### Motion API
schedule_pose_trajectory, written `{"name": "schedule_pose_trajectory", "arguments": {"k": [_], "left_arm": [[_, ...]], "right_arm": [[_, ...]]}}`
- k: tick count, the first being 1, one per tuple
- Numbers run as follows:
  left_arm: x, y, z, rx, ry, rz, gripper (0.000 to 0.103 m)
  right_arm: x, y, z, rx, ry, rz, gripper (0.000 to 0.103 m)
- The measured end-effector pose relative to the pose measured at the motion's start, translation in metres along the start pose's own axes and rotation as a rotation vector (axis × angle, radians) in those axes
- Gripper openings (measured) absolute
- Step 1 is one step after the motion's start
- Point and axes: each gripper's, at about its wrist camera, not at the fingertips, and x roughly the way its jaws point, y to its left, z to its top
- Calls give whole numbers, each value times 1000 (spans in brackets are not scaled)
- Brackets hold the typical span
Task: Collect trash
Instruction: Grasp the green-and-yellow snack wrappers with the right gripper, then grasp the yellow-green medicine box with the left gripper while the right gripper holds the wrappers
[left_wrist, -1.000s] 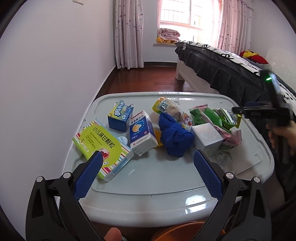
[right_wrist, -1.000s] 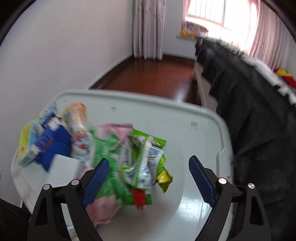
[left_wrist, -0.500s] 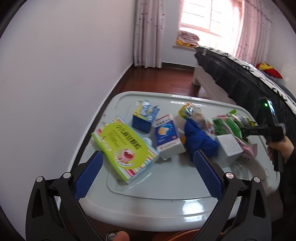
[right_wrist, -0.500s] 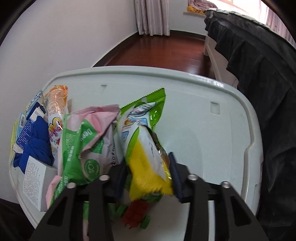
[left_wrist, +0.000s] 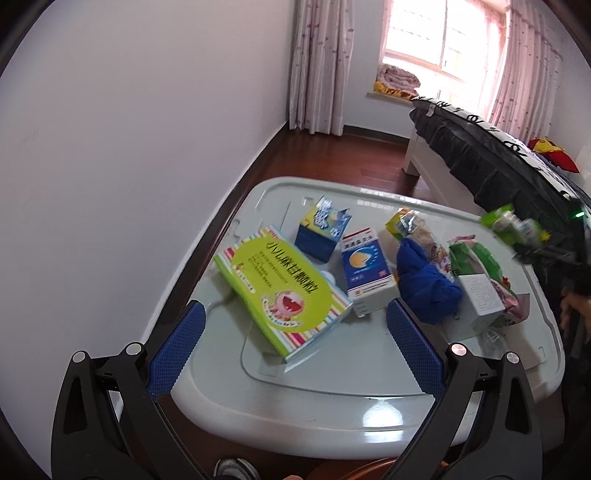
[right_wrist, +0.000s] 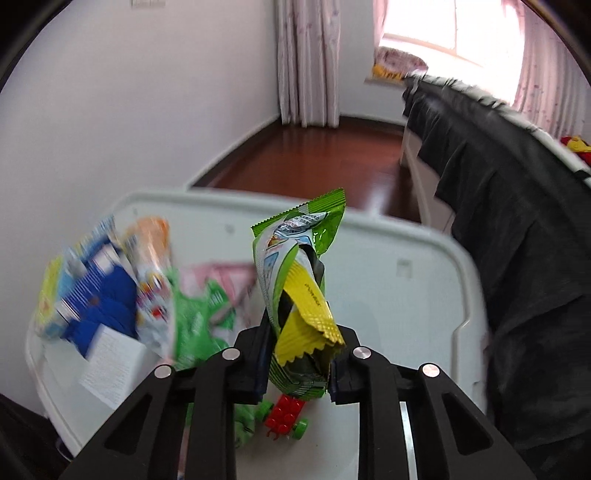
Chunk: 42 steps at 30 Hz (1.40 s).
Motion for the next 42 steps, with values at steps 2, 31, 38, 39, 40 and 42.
{"name": "schedule_pose_trajectory", "arguments": {"k": [2, 31, 38, 39, 40, 42], "left_arm": [[7, 9, 2, -42, 24, 12, 96], [155, 21, 30, -506, 356, 233, 96], [152, 28, 32, -490, 300, 189, 86], [152, 27, 32, -479, 292, 177, 86], [154, 28, 32, -471, 294, 170, 86], [154, 28, 32, -469, 279, 155, 85]], "right_arm": [[-21, 0, 6, 19, -59, 11, 23], [-120, 29, 5, -6, -256, 174, 23], [-116, 31, 5, -10, -243, 172, 23], [-115, 31, 5, -10, -244, 172, 23], [-115, 31, 5, -8, -244, 174, 23], [-114, 32, 6, -12, -245, 169, 24]]}}
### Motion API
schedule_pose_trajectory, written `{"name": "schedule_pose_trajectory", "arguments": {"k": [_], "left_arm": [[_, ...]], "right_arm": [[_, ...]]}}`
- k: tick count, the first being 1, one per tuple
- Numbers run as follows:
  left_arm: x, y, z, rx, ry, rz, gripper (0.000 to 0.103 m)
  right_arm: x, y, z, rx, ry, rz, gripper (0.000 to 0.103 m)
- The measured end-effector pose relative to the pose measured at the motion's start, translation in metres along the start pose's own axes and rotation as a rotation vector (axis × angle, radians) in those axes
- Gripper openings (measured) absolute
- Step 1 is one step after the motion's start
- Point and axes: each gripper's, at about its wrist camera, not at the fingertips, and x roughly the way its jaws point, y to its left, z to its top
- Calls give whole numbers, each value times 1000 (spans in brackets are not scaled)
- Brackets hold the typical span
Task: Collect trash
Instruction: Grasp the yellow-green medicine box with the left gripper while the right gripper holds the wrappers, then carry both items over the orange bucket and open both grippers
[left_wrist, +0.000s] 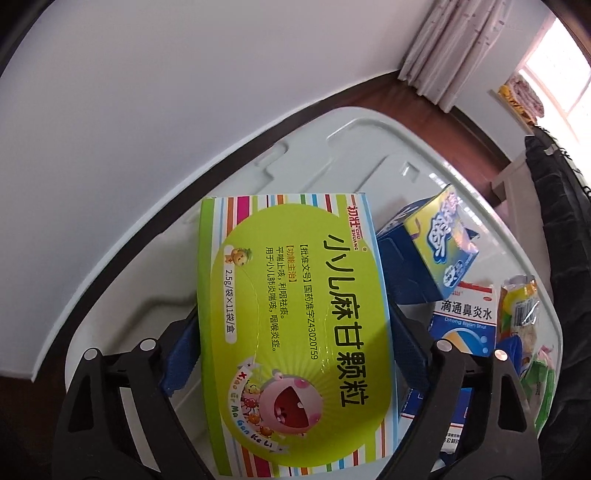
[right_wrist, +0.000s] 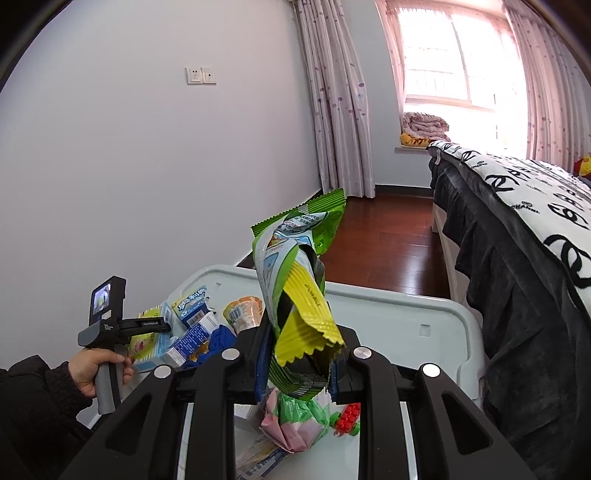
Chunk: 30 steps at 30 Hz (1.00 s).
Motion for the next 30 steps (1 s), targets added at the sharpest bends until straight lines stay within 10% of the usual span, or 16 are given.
{"name": "schedule_pose_trajectory", "arguments": {"k": [17, 30], "left_arm": [[-121, -3, -38, 255, -245, -144, 84], [-230, 24, -162, 619, -287, -251, 84]], "right_arm": [[-26, 38, -5, -47, -48, 51, 24], [-113, 133, -85, -78, -13, 160, 24]]}}
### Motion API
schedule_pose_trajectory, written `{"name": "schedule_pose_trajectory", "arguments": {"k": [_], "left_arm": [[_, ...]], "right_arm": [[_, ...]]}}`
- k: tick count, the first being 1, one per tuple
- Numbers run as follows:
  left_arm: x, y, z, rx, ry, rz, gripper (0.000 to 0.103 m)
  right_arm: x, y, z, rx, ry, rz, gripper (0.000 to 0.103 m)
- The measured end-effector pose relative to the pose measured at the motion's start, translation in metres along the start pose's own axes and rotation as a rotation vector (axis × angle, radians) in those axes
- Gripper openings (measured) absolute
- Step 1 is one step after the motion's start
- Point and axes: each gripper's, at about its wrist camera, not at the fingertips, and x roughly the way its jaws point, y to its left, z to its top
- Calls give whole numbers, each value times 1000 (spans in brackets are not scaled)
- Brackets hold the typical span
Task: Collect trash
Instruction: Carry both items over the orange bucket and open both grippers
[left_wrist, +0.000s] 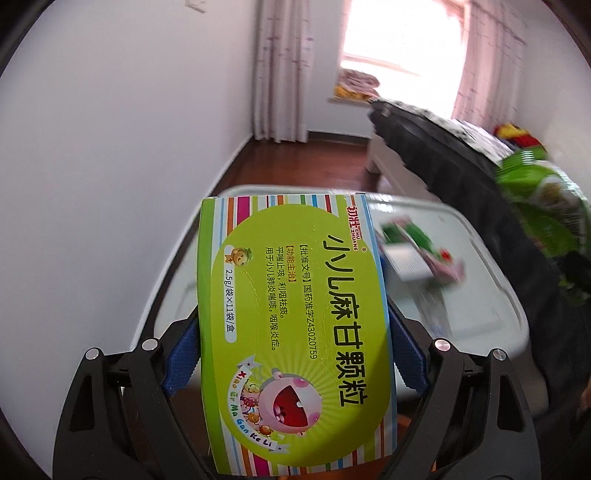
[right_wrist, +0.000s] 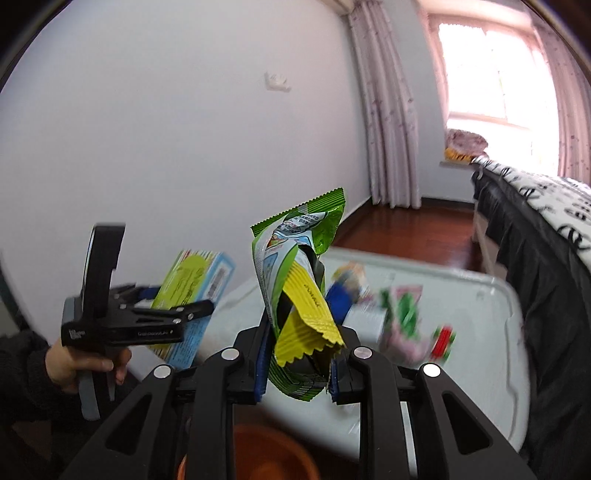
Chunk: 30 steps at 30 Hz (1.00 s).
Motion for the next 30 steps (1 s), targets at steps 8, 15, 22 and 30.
{"name": "schedule_pose_trajectory", "arguments": {"k": [8, 15, 22, 30], "left_arm": [[-18, -14, -77, 95, 140, -65, 84], [-21, -22, -124, 120, 260, -86, 84], [-15, -28, -149, 146, 320, -92, 84], [-8, -27, -148, 141, 329, -79, 85]], "right_arm": [[-23, 33, -69, 42, 170, 12, 24], [-17, 51, -114, 97, 289, 24, 24], [-1, 53, -136, 132, 348, 35, 25], [-3, 55, -135, 138, 336, 54, 26]]}}
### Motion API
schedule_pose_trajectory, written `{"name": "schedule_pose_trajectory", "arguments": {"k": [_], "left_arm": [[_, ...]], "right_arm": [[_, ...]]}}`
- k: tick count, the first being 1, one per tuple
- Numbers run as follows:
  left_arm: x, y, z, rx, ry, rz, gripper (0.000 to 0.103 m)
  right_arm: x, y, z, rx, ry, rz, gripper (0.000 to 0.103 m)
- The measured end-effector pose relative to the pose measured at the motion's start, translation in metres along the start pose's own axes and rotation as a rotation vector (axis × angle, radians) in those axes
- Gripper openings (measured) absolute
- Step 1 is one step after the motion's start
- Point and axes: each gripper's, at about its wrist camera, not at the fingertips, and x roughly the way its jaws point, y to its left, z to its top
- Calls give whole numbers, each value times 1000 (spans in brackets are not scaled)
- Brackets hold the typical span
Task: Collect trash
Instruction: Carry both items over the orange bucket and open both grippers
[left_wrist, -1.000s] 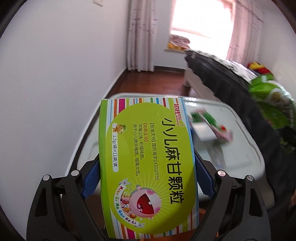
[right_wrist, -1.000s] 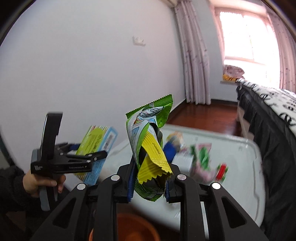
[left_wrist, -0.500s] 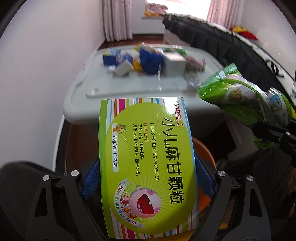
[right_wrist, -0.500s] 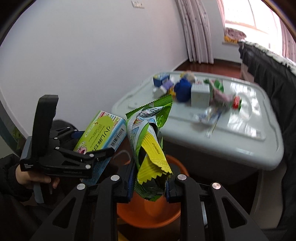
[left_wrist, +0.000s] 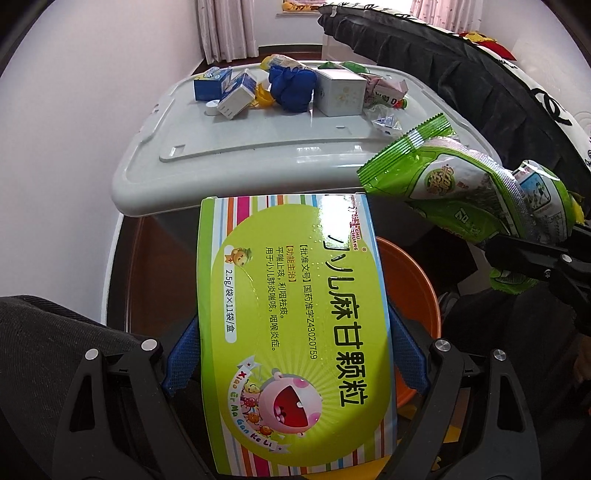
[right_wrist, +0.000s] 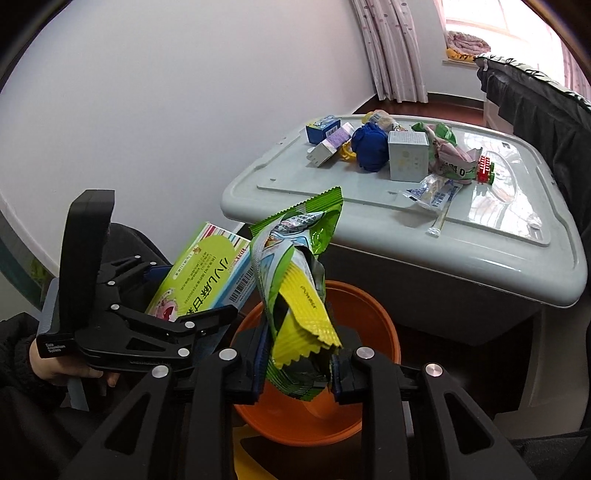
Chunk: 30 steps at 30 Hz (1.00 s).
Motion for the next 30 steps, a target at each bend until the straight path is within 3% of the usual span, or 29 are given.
{"name": "schedule_pose_trajectory", "arguments": {"k": [6, 9, 13, 18, 30], "left_arm": [[3, -1, -1, -4, 24, 4, 85], [5, -1, -1, -2, 31, 7, 86], [4, -2, -1, 5, 32, 15, 86], [5, -9, -2, 41, 35, 39, 86], [1, -23, 1, 105, 15, 60, 93]], "right_arm": [[-1, -3, 2, 10, -10, -6, 32], [-4, -4, 3, 13, -20, -8, 41], [-6, -3, 5, 8, -32, -12, 43], [-11, -2, 7, -3, -57, -25, 56], [-20, -7, 10, 8, -87, -34, 62]]}}
